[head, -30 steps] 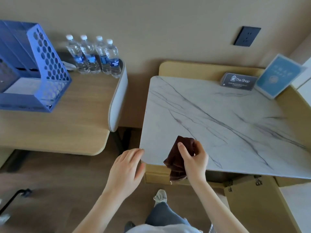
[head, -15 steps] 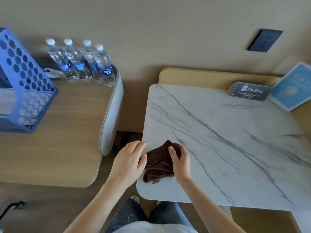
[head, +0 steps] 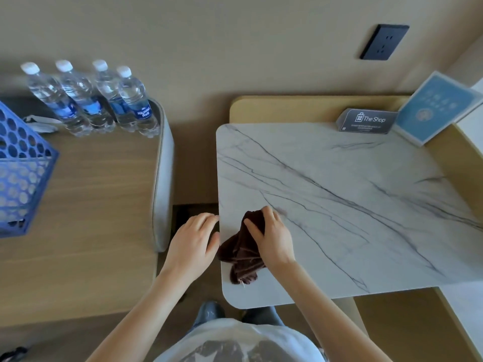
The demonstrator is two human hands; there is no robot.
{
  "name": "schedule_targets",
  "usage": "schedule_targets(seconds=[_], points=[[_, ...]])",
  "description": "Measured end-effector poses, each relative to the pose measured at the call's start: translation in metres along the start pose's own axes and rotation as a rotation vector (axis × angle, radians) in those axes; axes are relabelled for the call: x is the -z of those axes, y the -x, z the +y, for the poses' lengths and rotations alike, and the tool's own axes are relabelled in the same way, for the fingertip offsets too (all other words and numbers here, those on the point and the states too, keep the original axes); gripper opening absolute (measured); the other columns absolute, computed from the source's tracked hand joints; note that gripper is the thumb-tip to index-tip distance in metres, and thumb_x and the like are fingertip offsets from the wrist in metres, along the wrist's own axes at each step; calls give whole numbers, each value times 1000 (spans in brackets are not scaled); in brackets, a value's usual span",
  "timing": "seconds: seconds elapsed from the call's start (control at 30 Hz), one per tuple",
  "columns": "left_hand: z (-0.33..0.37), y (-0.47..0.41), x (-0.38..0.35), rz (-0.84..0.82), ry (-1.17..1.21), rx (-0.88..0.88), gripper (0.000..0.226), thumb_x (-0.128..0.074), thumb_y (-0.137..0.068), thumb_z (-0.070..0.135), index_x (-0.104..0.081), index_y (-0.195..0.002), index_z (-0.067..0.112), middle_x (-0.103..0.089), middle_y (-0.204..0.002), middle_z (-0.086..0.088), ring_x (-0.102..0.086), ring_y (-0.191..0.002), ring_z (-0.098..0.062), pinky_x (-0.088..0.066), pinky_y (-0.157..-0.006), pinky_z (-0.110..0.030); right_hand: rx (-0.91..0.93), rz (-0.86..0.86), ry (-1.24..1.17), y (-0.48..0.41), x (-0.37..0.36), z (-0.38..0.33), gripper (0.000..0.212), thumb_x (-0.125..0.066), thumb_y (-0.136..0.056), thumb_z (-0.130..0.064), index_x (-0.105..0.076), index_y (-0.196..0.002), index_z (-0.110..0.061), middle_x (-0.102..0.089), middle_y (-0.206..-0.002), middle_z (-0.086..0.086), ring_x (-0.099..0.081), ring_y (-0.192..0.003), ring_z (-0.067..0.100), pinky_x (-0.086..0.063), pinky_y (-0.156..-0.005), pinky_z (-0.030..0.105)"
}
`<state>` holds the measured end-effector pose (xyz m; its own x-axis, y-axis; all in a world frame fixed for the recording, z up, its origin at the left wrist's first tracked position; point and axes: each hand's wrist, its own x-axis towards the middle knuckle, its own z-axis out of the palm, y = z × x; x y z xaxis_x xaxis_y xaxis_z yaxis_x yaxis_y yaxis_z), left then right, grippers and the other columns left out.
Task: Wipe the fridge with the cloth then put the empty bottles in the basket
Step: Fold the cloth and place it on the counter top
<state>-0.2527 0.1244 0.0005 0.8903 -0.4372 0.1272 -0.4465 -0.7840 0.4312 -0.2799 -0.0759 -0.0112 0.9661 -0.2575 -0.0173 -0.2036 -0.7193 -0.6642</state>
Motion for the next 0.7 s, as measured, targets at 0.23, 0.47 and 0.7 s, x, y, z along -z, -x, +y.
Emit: schedule_targets(seconds=[0.23, 0.47, 0.7], points=[[4, -6, -1, 19, 24, -18, 33, -61, -94, 16, -64, -125, 7, -64, -126, -4, -62, -114, -22, -55, -90, -33, -149, 2, -568, 0, 14, 13, 22, -71, -89, -43, -58, -81, -27, -62, -70, -7, -58, -63, 8, -44, -56, 19], [16, -15, -13, 9, 15, -57, 32, -64, -92, 13, -65, -123, 5, -66, -122, -8, -64, -111, -25, -57, -86, -37, -184, 11, 362, 1, 48, 87, 34, -59, -98, -43, -55, -112, -12, -55, -98, 4, -56, -78, 25, -44, -58, 31], [31, -25, -31, -5, -1, -89, 33, -65, -91, 15, -65, -123, 6, -67, -121, -7, -65, -108, -24, -57, -84, -35, 21, 129, 379, 13, 43, 103, 54, -66, -94, -40, -56, -137, -10, -58, -133, 10, -51, -123, 34, -50, -95, 46]])
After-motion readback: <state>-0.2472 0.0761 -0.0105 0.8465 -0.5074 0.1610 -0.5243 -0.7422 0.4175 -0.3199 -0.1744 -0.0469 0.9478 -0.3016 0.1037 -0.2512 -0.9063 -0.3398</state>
